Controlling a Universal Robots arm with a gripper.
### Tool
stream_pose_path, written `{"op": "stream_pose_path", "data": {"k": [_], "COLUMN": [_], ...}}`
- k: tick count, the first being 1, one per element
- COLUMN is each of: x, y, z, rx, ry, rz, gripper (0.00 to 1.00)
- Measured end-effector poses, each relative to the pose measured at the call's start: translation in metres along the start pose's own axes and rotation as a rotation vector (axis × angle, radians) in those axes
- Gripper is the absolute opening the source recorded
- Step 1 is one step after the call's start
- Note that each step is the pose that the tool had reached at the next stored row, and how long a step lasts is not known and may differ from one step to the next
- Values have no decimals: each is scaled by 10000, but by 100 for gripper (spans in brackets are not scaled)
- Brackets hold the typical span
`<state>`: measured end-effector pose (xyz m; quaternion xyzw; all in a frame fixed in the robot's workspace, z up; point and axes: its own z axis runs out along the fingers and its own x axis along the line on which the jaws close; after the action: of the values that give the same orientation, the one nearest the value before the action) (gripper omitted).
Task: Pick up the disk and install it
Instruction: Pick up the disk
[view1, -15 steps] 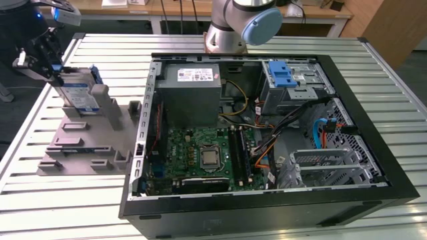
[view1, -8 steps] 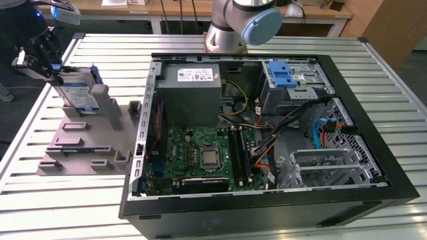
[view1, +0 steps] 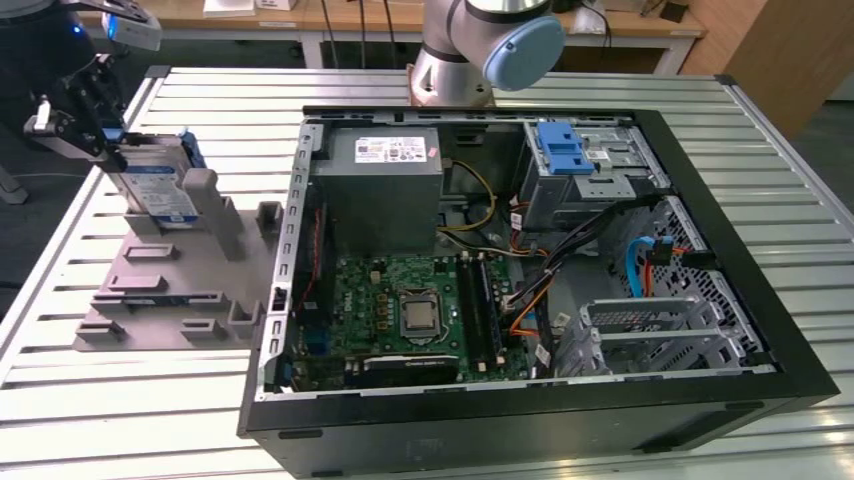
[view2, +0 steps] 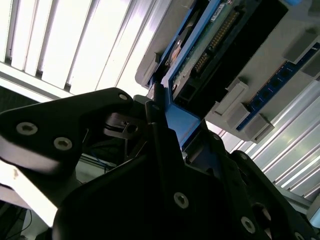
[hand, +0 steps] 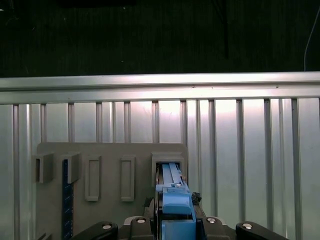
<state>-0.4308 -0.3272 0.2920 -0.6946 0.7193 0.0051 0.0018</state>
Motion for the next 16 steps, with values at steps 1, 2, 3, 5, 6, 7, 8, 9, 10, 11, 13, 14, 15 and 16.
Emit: {"op": "stream_pose_path", "data": {"k": [1,2,3,5,6,7,8,9,10,11,13,14,15,16], "x": [0,0,0,0,0,0,0,0,0,0,0,0,0,0], "y": [0,0,0,0,0,0,0,0,0,0,0,0,0,0], "z": [0,0,0,1,1,1,1,1,1,1,2,2,2,2], "rx": [-1,-2,-1,0,0,0,0,0,0,0,0,0,0,0], "ry": [0,0,0,0,0,0,0,0,1,0,0,0,0,0], "rz": [0,0,0,0,1,0,0,0,0,0,0,0,0,0], "gripper": [38,38,38,44,44,44,44,43,43,43,36,36,36,36]}}
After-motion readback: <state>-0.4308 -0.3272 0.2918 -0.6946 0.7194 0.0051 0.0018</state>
